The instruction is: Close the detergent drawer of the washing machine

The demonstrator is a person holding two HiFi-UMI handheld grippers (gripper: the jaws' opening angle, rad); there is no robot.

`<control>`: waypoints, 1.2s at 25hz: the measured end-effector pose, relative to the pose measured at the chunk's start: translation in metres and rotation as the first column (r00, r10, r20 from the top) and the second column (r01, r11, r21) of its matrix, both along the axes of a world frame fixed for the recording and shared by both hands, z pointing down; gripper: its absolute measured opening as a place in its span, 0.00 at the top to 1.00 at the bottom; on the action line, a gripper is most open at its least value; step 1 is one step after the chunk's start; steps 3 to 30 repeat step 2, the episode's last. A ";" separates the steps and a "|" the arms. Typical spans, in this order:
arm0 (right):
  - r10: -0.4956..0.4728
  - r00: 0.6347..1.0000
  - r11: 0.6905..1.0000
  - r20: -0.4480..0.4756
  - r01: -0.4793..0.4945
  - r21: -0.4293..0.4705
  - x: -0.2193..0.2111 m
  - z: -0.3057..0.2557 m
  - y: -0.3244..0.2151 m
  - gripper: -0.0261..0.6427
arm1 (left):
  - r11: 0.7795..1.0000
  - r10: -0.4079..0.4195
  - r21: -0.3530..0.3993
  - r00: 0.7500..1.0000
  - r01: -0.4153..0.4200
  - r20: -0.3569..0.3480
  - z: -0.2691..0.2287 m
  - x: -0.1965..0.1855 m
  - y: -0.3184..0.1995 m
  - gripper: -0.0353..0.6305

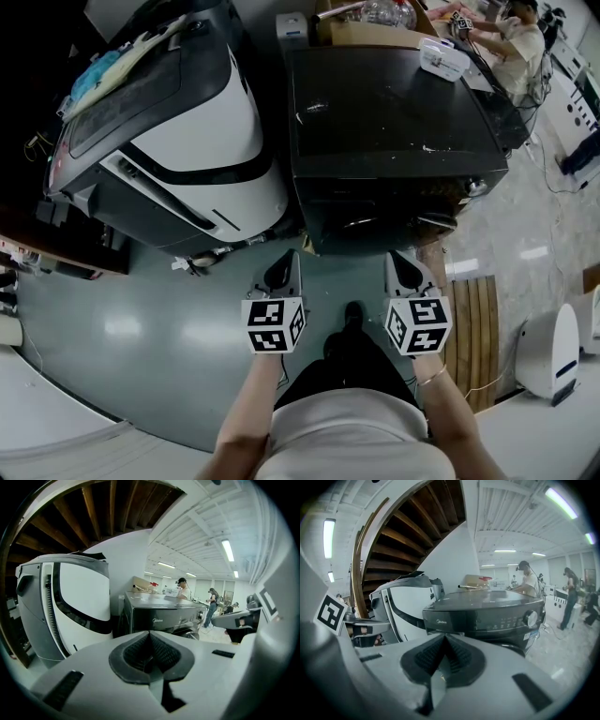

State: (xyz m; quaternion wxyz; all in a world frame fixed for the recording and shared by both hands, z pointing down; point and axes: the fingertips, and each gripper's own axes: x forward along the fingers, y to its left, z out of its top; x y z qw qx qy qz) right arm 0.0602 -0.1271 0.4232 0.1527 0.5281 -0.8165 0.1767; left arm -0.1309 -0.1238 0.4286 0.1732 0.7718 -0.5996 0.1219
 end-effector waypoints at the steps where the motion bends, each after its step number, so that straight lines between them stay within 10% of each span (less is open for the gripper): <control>1: -0.001 1.000 1.000 0.001 0.001 0.000 0.000 0.000 0.000 0.96 | 1.000 0.000 -0.001 1.000 0.000 0.000 0.000 0.000 -0.001 0.95; 30: -0.001 1.000 1.000 0.001 0.001 -0.001 0.000 0.000 -0.001 0.96 | 1.000 0.001 -0.002 1.000 -0.001 0.000 0.001 0.001 -0.001 0.95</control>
